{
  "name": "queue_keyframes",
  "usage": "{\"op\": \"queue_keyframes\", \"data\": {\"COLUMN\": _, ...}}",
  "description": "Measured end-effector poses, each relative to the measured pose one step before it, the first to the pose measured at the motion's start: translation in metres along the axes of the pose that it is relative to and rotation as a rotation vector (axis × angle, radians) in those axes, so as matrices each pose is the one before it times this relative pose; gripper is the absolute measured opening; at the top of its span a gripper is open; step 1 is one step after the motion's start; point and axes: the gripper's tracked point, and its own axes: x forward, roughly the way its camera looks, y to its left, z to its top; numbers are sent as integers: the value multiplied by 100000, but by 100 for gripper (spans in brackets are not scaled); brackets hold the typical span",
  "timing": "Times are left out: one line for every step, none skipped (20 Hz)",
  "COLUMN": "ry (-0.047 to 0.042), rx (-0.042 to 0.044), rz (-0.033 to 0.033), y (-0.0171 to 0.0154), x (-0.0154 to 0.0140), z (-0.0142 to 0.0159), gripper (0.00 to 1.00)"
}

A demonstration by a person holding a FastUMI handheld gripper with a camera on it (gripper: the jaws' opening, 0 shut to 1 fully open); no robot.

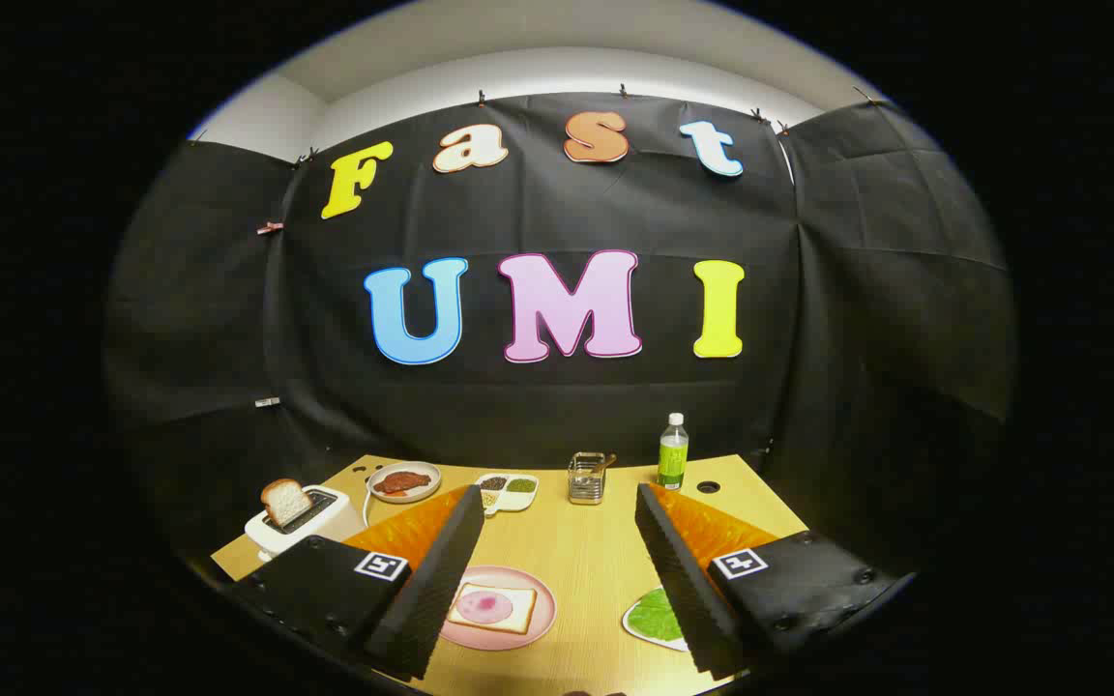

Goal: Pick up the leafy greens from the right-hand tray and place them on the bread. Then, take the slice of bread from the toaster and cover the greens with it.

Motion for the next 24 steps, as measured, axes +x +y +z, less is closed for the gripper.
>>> {"op": "queue_keyframes", "data": {"ry": 250, "rx": 247, "rz": 35, "y": -80, "x": -54, "z": -137, "gripper": 98}}
{"op": "queue_keyframes", "data": {"ry": 119, "rx": -69, "rz": -123, "y": -79, "x": 10, "z": 48, "gripper": 98}}
{"op": "queue_keyframes", "data": {"ry": -147, "rx": -310, "rz": -448, "y": -190, "x": 27, "z": 18, "gripper": 98}}
{"op": "queue_keyframes", "data": {"ry": -336, "rx": -190, "rz": -447, "y": -208, "x": -25, "z": 74, "gripper": 98}}
{"op": "queue_keyframes", "data": {"ry": -373, "rx": -70, "rz": -446, "y": -182, "x": 35, "z": 95, "gripper": 98}}
{"op": "queue_keyframes", "data": {"ry": -205, "rx": 107, "rz": -413, "y": -126, "x": -15, "z": 55, "gripper": 98}}
{"op": "queue_keyframes", "data": {"ry": -83, "rx": 94, "rz": -421, "y": -184, "x": 61, "z": 27, "gripper": 98}}
{"op": "queue_keyframes", "data": {"ry": 67, "rx": 86, "rz": -192, "y": -70, "x": 136, "z": 19, "gripper": 98}}
{"op": "queue_keyframes", "data": {"ry": 187, "rx": 81, "rz": -80, "y": 3, "x": 30, "z": -33, "gripper": 98}}
{"op": "queue_keyframes", "data": {"ry": 295, "rx": -57, "rz": -44, "y": 16, "x": 77, "z": -111, "gripper": 98}}
{"op": "queue_keyframes", "data": {"ry": 344, "rx": -182, "rz": 47, "y": 27, "x": 38, "z": -95, "gripper": 98}}
{"op": "queue_keyframes", "data": {"ry": -13, "rx": -384, "rz": 78, "y": -17, "x": 26, "z": 102, "gripper": 98}}
{"op": "queue_keyframes", "data": {"ry": -163, "rx": -424, "rz": 334, "y": 168, "x": 95, "z": 182, "gripper": 98}}
{"op": "queue_keyframes", "data": {"ry": -184, "rx": -343, "rz": 454, "y": 172, "x": 47, "z": -44, "gripper": 98}}
{"op": "queue_keyframes", "data": {"ry": -136, "rx": -311, "rz": 591, "y": 152, "x": 24, "z": 85, "gripper": 98}}
{"op": "queue_keyframes", "data": {"ry": -10, "rx": -234, "rz": 502, "y": 131, "x": 7, "z": -30, "gripper": 98}}
{"op": "queue_keyframes", "data": {"ry": 80, "rx": -155, "rz": 510, "y": 86, "x": 30, "z": 25, "gripper": 98}}
{"op": "queue_keyframes", "data": {"ry": 116, "rx": -66, "rz": 338, "y": 19, "x": 89, "z": -64, "gripper": 98}}
{"op": "queue_keyframes", "data": {"ry": 63, "rx": 86, "rz": 124, "y": -110, "x": 90, "z": 37, "gripper": 98}}
{"op": "queue_keyframes", "data": {"ry": -28, "rx": 70, "rz": 143, "y": -85, "x": 141, "z": 86, "gripper": 98}}
{"op": "queue_keyframes", "data": {"ry": 56, "rx": 143, "rz": -94, "y": -194, "x": 73, "z": 58, "gripper": 98}}
{"op": "queue_keyframes", "data": {"ry": 180, "rx": 22, "rz": 21, "y": -222, "x": 247, "z": -79, "gripper": 98}}
{"op": "queue_keyframes", "data": {"ry": 1214, "rx": 369, "rz": -1000, "y": -421, "x": 297, "z": -169, "gripper": 98}}
{"op": "queue_keyframes", "data": {"ry": 1947, "rx": 228, "rz": -629, "y": -348, "x": 312, "z": -484, "gripper": 98}}
